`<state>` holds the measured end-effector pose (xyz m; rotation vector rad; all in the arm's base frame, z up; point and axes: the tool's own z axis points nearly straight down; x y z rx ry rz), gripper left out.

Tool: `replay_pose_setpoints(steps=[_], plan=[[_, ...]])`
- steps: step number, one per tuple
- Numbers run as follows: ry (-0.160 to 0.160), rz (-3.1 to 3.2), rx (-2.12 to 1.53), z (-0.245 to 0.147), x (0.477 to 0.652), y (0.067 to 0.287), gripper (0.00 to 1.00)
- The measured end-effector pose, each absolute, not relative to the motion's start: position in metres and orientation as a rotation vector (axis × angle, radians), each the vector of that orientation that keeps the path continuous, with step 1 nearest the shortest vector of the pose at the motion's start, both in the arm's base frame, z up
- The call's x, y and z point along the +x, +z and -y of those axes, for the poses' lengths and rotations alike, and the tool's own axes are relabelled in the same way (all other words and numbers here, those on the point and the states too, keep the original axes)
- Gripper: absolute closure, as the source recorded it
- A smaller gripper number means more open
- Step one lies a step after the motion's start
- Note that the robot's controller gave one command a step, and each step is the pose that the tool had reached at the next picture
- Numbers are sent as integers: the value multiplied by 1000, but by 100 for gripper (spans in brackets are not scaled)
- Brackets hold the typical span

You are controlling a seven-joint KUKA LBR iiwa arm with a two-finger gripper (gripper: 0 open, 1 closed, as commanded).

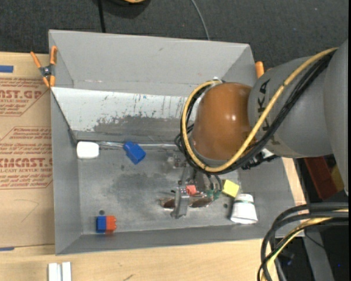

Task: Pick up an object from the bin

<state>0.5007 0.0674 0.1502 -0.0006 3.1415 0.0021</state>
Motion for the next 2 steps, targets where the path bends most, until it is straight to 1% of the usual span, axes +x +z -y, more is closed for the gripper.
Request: replay_pose_setpoints(steps=[1, 2], plan=[[5, -3125, -263, -36, 500, 113, 0], [6, -3118, -450, 17, 526, 121, 0]])
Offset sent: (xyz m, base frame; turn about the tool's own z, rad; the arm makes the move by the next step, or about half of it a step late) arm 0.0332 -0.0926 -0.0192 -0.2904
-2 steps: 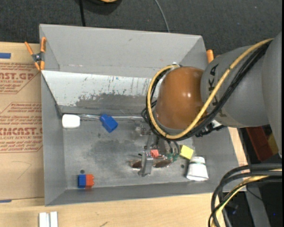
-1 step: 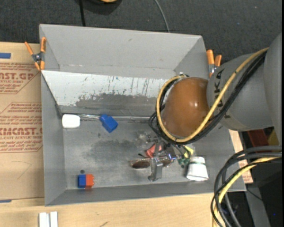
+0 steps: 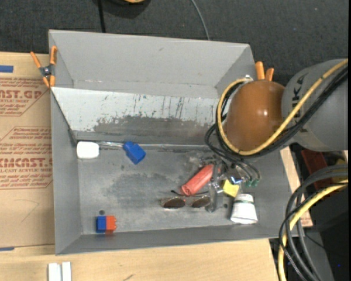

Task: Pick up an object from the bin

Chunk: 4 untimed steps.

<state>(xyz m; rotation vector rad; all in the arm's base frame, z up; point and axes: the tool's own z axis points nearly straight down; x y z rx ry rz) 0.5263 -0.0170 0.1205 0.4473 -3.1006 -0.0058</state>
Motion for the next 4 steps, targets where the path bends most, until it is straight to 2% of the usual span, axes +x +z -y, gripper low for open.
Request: replay_pose_setpoints(steps=[1, 2, 3, 4], plan=[[-1, 3102, 561, 35, 538, 135, 0], [-6, 3072, 653, 43, 549, 77, 0], [-3, 3058, 773, 39, 568, 69, 100], [-3, 3058, 773, 39, 568, 69, 100]])
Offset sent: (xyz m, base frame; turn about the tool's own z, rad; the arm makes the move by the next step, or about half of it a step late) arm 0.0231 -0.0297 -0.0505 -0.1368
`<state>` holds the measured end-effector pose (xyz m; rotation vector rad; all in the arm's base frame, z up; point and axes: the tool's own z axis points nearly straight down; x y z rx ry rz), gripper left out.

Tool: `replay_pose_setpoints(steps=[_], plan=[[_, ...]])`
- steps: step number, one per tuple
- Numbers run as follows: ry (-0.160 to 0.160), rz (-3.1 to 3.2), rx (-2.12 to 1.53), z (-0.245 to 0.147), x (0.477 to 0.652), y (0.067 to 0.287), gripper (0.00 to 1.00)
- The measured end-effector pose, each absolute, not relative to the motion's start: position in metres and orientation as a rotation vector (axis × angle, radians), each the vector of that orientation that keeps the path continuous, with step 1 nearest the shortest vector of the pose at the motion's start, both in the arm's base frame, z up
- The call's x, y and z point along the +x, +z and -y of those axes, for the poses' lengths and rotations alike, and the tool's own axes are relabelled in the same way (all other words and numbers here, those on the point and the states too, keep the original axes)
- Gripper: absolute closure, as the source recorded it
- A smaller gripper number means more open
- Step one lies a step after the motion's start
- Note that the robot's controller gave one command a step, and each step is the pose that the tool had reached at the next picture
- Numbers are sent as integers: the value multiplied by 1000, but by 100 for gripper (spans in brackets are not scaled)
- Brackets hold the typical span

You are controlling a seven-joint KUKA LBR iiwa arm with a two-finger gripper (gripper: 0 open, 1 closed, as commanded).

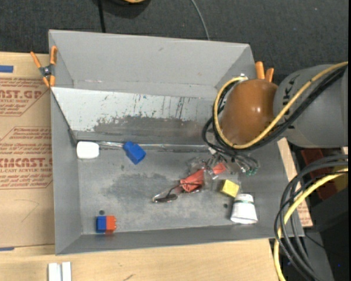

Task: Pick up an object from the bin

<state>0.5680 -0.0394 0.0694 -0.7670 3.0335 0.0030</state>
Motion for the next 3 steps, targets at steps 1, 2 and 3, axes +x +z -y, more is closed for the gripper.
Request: replay_pose_setpoints(steps=[1, 2, 3], plan=[[4, -3035, -767, 39, 567, 72, 100], [8, -3041, -769, 39, 565, 89, 100], [3, -3034, -767, 39, 568, 104, 100]])
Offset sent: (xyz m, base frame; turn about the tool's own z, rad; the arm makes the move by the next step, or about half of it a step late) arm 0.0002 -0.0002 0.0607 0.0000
